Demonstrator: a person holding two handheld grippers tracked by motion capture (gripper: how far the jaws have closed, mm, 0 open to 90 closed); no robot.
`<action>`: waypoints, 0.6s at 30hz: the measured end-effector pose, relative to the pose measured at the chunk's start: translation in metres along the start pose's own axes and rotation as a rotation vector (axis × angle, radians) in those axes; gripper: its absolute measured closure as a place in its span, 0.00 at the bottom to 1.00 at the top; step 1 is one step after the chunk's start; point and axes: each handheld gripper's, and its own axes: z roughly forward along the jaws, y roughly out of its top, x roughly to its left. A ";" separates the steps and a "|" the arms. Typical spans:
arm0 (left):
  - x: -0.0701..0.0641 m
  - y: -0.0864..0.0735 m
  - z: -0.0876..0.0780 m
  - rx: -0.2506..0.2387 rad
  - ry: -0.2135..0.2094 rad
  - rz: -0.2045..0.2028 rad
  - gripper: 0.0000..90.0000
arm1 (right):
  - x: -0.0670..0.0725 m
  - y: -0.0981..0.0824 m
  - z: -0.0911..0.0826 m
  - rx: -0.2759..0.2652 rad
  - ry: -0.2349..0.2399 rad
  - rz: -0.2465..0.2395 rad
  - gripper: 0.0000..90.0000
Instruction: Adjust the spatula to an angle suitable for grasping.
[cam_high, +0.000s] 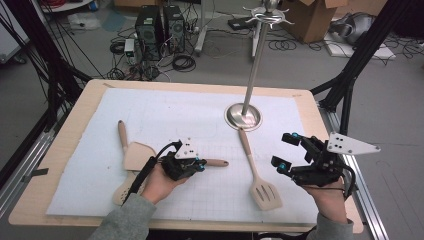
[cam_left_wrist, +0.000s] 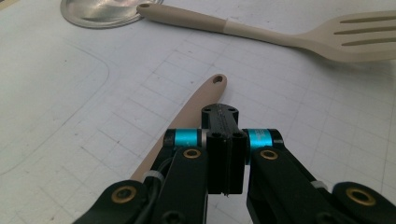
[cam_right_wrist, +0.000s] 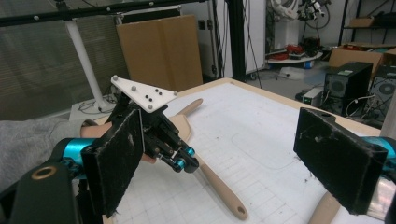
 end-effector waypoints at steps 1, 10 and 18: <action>0.001 0.001 -0.002 0.001 0.002 0.002 1.00 | -0.001 0.000 -0.001 0.000 -0.001 -0.002 0.16; -0.001 0.002 -0.028 -0.036 0.025 -0.009 1.00 | -0.001 0.000 -0.001 -0.001 -0.001 -0.001 0.16; -0.013 -0.003 -0.070 -0.116 0.063 -0.033 1.00 | -0.001 -0.001 0.002 0.004 -0.002 0.004 0.16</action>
